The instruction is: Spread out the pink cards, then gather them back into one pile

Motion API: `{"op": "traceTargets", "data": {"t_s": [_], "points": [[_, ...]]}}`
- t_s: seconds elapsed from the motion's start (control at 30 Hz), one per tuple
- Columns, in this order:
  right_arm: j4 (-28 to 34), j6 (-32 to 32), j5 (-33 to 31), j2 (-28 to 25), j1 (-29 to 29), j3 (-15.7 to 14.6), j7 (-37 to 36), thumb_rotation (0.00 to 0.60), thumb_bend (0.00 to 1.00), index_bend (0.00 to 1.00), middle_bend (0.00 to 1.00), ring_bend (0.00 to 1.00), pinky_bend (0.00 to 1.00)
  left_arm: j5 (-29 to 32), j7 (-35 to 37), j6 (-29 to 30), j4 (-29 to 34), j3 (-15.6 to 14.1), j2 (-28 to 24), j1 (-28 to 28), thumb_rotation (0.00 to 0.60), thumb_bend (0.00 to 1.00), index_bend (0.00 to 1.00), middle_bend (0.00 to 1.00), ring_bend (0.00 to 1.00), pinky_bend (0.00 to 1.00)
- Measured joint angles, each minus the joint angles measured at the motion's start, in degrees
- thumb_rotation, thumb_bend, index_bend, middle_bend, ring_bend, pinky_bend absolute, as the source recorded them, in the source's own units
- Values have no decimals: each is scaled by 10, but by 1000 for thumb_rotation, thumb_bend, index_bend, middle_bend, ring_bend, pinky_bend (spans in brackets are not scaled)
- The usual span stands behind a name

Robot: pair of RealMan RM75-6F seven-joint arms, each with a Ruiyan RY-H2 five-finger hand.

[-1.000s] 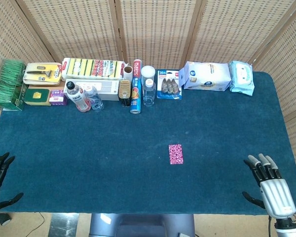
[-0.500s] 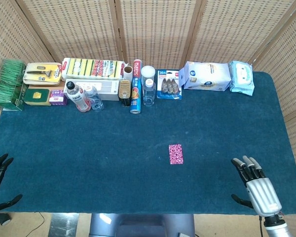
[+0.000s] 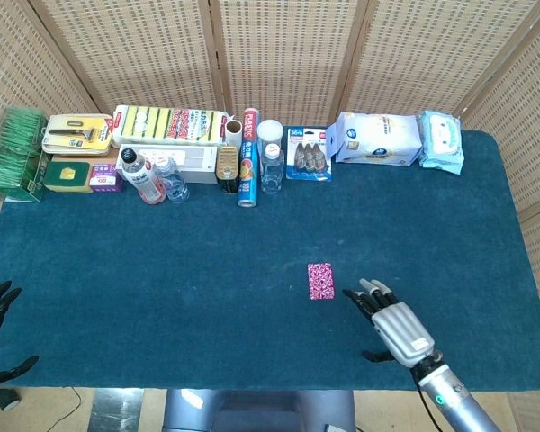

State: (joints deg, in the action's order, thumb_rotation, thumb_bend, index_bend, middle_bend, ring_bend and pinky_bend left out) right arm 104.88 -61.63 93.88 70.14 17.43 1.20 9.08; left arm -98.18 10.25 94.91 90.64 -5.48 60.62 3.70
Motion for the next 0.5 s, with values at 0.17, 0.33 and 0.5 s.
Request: {"op": "traceTargets", "data": {"t_s": [0.17,0.33,0.5], "points": [[16,59,-74,27,41,26,50,600,0,14,208,0,0,4,10,-4,0,1,-4,-3,600,74,0,0,0,0],[12,97,-156,63,76,49,113,600,0,24,208,0,0,6,20,-6,-1,1,-8,-4,600,73,0,0,0,0],[-28,103,-228,106,99,62,177,600,0,25,206,0,0,1,34,2,-6,0,-10,-2,600,73,0,0,0,0]]}}
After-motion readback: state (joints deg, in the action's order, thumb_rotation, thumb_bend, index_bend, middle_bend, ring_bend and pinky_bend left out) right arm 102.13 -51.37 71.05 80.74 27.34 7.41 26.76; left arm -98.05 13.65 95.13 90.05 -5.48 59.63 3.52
